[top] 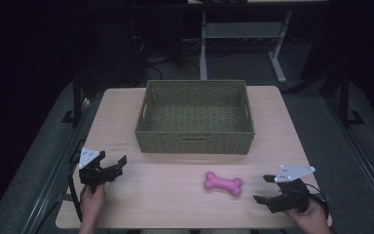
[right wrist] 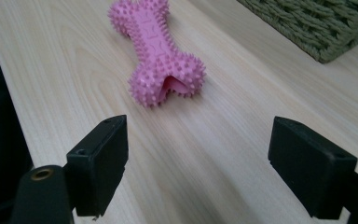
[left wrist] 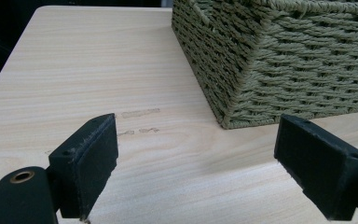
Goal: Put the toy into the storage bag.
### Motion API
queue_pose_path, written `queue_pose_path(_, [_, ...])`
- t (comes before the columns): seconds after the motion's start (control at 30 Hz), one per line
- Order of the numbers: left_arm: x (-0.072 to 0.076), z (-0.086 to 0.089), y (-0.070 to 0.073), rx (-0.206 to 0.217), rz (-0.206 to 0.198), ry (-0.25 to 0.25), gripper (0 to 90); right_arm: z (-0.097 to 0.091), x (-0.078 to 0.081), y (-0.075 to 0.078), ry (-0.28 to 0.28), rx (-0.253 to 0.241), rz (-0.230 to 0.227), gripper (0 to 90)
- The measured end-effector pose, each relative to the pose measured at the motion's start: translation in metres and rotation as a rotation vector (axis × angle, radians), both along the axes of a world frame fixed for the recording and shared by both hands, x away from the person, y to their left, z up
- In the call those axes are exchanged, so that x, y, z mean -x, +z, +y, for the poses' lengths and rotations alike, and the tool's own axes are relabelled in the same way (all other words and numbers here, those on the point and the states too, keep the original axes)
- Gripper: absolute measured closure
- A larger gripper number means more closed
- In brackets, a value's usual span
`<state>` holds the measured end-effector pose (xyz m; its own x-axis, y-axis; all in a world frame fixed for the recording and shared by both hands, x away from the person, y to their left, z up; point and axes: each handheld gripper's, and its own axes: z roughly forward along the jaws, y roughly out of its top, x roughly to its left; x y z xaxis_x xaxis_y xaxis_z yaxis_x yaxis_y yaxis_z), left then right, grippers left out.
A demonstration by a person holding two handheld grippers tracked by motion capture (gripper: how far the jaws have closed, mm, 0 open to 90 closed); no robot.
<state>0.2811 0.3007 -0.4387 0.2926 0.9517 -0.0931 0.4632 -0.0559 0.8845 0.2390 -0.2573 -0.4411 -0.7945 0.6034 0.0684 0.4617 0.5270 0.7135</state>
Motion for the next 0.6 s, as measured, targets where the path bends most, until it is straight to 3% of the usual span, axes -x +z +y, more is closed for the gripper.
queue_pose_path(0.4, [0.0,0.0,0.0,0.003,0.007,-0.003,13.0,0.013,-0.006,0.006,0.051,0.011,0.026,18.3])
queue_pose_path(0.6, [0.0,0.001,0.001,0.005,0.002,-0.003,13.0,0.025,-0.009,0.011,0.091,0.04,0.031,18.0])
